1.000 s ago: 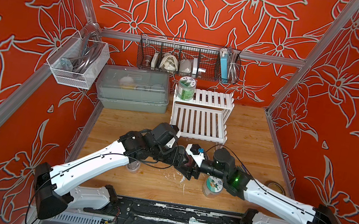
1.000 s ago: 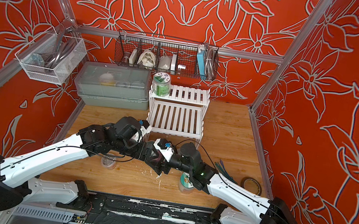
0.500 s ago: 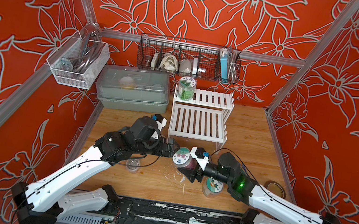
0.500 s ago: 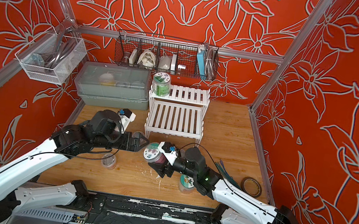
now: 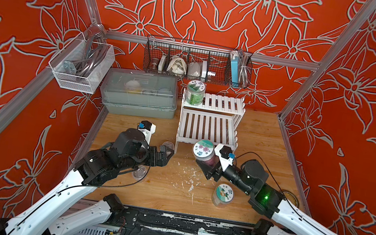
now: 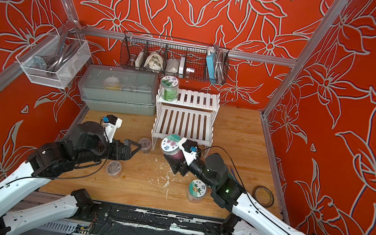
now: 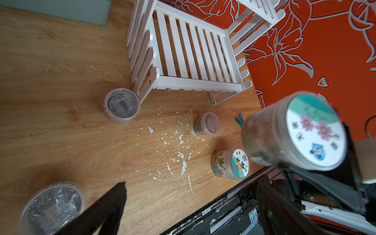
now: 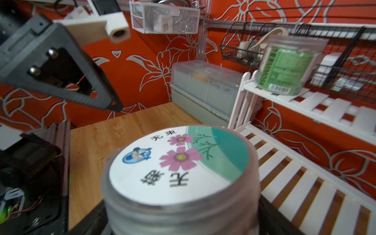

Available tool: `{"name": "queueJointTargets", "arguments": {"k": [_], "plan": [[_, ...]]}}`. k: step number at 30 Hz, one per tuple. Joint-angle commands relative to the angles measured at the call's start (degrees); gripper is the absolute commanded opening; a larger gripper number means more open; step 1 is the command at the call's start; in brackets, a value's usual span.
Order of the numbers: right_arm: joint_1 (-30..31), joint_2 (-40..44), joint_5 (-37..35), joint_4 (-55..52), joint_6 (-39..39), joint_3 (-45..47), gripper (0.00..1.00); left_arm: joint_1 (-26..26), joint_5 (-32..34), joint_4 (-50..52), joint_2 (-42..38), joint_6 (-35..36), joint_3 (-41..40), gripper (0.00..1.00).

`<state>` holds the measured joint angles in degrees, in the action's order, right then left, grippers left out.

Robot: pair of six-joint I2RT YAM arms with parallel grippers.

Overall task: Place the seed container on the shelf
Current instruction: Pick up the seed jar at the center of the board, then place the seed jar on the shelf.

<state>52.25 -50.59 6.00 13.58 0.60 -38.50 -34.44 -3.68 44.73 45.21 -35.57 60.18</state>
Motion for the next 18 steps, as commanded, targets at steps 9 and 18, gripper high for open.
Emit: {"name": "queueJointTargets", "arguments": {"k": [9, 18], "plan": [[-11.1, -10.9, -7.6, 13.5, 1.8, -13.4, 0.62, 0.4, -0.3, -0.1, -1.5, 0.2, -0.6, 0.99], [-16.9, -25.5, -5.0, 23.0, -2.2, -20.8, 0.62, 0.5, -0.5, -0.9, -1.9, 1.0, -1.6, 0.99]]}}
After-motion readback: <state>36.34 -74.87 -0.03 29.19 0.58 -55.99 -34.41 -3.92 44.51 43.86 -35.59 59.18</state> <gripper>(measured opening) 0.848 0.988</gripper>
